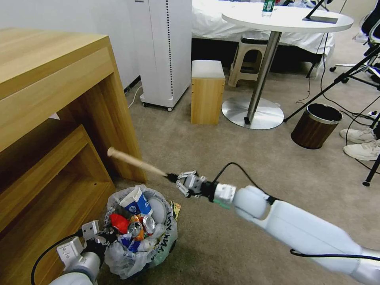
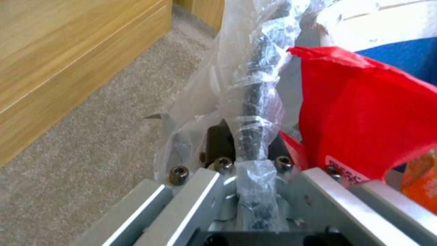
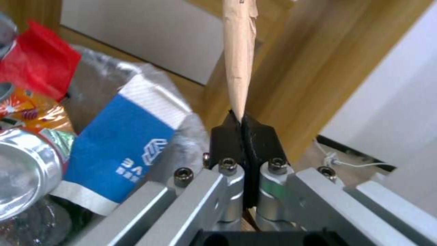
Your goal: Pick up the trash bin and place the garbage on the floor into it.
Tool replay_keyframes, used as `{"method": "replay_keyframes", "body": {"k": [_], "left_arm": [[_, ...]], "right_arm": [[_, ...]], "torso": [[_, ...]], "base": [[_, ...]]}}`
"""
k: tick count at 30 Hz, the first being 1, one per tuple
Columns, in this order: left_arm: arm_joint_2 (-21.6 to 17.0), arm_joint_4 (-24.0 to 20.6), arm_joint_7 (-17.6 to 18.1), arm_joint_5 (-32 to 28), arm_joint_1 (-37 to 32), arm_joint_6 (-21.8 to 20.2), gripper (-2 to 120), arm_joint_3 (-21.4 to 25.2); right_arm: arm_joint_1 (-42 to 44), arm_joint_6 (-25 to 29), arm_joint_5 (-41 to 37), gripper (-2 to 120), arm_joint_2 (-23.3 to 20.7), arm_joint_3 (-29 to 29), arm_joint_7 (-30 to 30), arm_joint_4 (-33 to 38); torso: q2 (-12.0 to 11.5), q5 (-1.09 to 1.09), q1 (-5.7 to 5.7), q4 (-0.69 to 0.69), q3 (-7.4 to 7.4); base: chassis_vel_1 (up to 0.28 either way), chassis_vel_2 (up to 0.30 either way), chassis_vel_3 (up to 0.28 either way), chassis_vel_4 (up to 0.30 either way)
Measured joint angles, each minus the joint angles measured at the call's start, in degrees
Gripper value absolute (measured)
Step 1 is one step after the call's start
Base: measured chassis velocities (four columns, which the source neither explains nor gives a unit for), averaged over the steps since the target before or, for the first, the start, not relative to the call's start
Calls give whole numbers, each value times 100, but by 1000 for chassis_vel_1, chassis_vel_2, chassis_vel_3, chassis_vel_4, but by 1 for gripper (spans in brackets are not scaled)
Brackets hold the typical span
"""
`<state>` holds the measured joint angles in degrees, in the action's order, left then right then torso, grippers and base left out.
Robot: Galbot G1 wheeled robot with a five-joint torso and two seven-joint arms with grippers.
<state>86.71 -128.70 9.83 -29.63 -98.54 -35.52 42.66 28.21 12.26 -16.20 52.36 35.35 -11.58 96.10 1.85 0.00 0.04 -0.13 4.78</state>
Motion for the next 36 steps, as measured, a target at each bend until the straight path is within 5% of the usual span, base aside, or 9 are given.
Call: {"method": "replay_keyframes", "body": {"k": [12,36], "left_arm": [[46,-64,-5,12,2,-14,0,31],[46,-106,-13,-65,-8,-7,0,44]], "right_arm": [[-419,91,186,0,271,777,43,-191],[-222,303,701,0,705,1197,112,-798]], "torso": [[0,-1,0,0,0],[0,0,0,0,-1]], "base": [[0,0,0,0],[0,0,0,0]]}}
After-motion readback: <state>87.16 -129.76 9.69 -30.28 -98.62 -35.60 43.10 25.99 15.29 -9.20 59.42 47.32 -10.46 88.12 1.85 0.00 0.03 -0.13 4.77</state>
